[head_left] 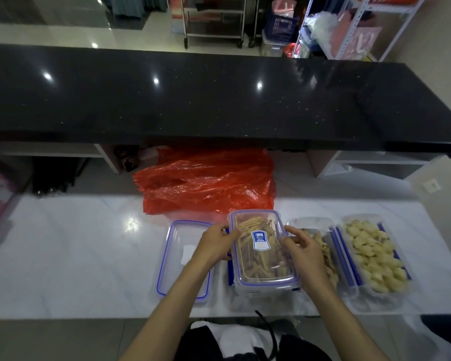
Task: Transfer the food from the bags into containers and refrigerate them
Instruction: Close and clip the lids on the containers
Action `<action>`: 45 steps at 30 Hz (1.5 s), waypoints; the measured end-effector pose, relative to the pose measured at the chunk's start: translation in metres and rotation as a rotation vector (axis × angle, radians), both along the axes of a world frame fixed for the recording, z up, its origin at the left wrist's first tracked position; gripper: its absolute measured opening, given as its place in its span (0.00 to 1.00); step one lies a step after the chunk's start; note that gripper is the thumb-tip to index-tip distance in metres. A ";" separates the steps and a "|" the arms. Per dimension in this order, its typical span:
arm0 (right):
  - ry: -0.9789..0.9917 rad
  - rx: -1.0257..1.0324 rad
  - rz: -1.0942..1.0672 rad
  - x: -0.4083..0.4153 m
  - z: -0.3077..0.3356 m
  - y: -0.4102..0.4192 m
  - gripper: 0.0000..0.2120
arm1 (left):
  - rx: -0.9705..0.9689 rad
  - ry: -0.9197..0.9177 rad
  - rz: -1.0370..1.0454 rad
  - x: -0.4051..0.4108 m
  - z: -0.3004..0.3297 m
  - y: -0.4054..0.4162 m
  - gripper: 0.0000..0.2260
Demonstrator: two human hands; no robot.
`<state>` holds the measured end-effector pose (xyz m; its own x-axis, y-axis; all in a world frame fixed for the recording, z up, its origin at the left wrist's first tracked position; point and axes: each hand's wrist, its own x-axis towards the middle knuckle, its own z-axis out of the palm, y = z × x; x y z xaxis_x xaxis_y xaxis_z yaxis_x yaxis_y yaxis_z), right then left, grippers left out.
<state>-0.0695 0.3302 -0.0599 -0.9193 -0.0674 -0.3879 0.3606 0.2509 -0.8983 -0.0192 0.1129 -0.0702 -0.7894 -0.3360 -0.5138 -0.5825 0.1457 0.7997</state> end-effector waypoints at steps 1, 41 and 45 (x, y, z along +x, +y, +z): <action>0.018 0.041 0.012 -0.001 0.000 0.000 0.15 | -0.022 0.005 -0.003 -0.001 0.000 0.002 0.10; 0.124 0.573 0.344 0.028 -0.015 -0.031 0.19 | 0.024 0.011 0.136 0.035 -0.031 -0.027 0.18; 0.115 0.560 0.318 0.033 -0.018 -0.032 0.20 | 0.106 0.027 0.160 0.040 -0.032 -0.027 0.17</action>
